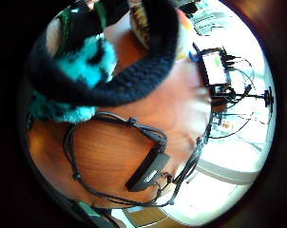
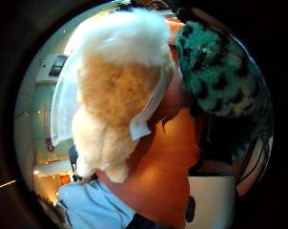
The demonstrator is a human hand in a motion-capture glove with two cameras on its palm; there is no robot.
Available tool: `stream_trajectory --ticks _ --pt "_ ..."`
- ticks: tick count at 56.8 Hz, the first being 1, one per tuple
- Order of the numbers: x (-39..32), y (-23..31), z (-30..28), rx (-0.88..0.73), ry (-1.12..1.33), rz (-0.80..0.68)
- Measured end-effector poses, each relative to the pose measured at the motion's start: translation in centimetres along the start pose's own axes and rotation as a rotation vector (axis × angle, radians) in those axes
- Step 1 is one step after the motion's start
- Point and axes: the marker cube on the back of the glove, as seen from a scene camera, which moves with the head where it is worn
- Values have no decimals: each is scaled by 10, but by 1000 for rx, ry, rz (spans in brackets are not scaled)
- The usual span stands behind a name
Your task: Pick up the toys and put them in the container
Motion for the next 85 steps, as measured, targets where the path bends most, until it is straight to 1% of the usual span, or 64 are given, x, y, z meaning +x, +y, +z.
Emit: stream_trajectory --ticks 6,12,17,25,27,30,33,37,43,48,52,59,67,70,78,81,85 --pt "-3 -5 1 43 25 -32" --pt "-9 -10 -5 164 76 -49" --pt "-4 -10 -20 248 76 -13" --pt "1 -12 -75 432 -170 71" --pt "-8 -17 -93 476 -283 62" --pt "-38 -28 -122 499 -491 0" --pt "-84 -42 -145 453 -634 -105" --pt "-159 -60 -169 329 -685 -265" --pt "-236 -80 -184 186 -625 -398" --pt "-267 -93 -183 92 -509 -418" --pt "-264 -97 -176 14 -440 -385" --pt "-218 -87 -168 -14 -410 -327" --pt "-162 -53 -138 -222 -355 -266" --pt "-144 -38 -119 -300 -294 -251" --pt "-116 -4 -68 -452 -183 -202" --pt "-115 4 -49 -477 -106 -202" --pt "-117 7 -31 -434 -49 -213"
